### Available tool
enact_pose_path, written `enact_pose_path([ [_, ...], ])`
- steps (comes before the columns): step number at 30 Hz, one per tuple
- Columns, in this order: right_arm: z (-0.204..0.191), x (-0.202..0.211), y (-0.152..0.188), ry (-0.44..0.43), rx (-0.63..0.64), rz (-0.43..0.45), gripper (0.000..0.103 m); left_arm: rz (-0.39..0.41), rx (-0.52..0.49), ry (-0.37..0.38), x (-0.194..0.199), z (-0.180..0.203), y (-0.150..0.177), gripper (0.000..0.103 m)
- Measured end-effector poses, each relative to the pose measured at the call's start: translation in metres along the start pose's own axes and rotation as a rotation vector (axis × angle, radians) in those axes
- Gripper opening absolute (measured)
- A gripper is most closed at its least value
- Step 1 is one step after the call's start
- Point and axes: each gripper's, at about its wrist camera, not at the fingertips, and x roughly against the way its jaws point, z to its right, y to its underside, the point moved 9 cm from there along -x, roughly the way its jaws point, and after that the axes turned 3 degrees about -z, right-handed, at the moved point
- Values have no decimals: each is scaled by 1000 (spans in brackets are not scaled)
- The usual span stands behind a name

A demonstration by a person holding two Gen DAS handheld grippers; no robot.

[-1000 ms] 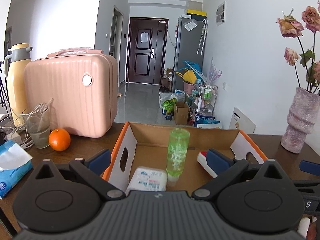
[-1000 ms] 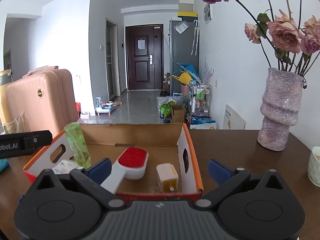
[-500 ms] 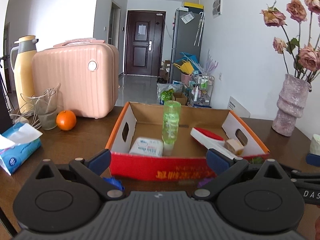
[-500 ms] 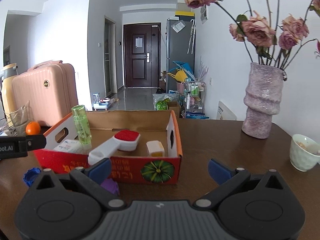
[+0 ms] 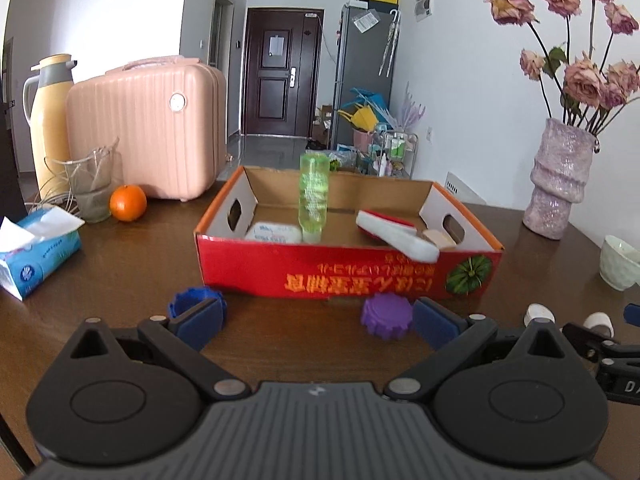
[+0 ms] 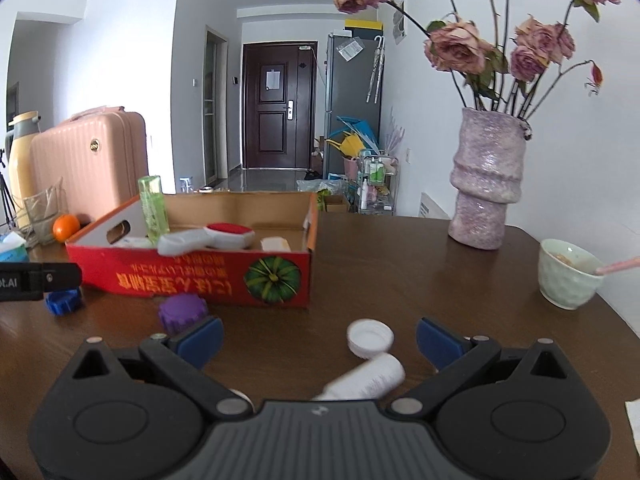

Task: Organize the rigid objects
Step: 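Raise both open tools out of the red box and back away, then move the right tool to the white tape roll and grasp it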

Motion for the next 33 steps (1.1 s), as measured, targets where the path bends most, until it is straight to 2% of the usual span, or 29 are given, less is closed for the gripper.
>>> enact_pose_path([
  [7,34,4,20,38,-2,-19,103,-19,9,-3,0,10,11,103],
  [16,77,-10,37,102,-63,-60,103,-36,-1,4,-4,20,18,103],
  [33,112,-78,30,161,-94,-119,87,-63,12,3,-13,17,21,103],
])
